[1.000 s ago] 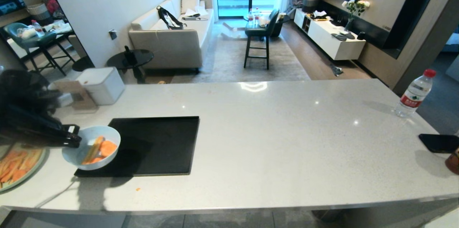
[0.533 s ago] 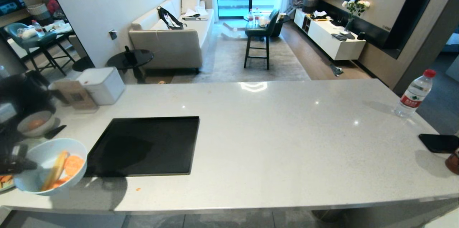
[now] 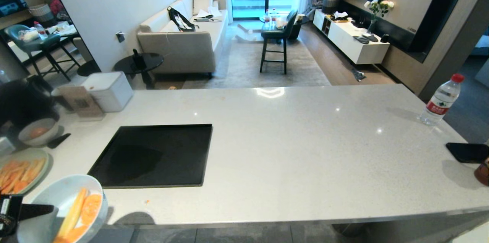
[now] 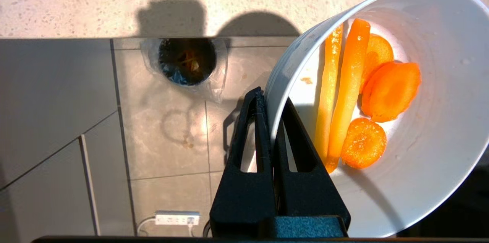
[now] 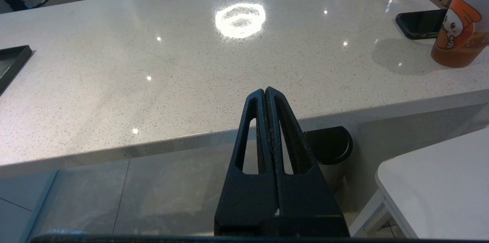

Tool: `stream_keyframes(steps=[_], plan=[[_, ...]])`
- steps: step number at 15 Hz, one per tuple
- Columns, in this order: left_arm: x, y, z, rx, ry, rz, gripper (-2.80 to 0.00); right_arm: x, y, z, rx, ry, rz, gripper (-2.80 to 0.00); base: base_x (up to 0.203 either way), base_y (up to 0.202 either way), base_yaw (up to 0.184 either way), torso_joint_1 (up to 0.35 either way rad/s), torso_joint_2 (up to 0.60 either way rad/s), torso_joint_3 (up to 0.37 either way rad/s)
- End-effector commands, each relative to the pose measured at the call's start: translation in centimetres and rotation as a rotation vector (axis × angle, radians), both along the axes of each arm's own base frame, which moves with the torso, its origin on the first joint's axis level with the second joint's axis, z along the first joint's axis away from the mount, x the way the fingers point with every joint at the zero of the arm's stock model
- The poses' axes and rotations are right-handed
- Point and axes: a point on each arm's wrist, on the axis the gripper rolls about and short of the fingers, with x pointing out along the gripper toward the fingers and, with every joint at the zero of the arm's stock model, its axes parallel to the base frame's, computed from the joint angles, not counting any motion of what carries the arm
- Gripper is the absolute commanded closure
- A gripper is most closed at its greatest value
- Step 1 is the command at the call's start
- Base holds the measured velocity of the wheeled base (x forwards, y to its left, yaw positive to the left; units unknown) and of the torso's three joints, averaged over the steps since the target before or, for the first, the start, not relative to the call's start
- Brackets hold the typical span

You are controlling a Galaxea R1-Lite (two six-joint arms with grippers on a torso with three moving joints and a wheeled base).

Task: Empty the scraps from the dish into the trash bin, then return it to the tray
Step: Move the bowl over the trash can

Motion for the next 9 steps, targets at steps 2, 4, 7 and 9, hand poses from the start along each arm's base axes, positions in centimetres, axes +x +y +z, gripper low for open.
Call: stream_keyframes(steps=[2, 4, 7, 9], plan=[[-0.7, -1.4, 0.3, 0.025, -0.028, -0.087, 0.00, 0.0, 0.0, 0.0, 0.001, -0.001, 0.000, 0.00, 0.000, 0.000, 0.000, 0.000, 0.00, 0.000], [-0.1, -2.7, 0.2, 0.021, -0.023, -0.185, 0.00, 0.0, 0.0, 0.0, 0.001, -0.001, 0.000, 0.00, 0.000, 0.000, 0.000, 0.000, 0.00, 0.000], [0.0, -4.6, -0.1, 0.013, 0.003, -0.288, 0.00, 0.0, 0.0, 0.0, 0.001, -0.001, 0.000, 0.00, 0.000, 0.000, 0.000, 0.000, 0.00, 0.000], [-0.6, -5.2, -0.6, 0.022, 0.024, -0.318, 0.00, 0.0, 0.0, 0.0, 0.001, -0.001, 0.000, 0.00, 0.000, 0.000, 0.000, 0.000, 0.00, 0.000]])
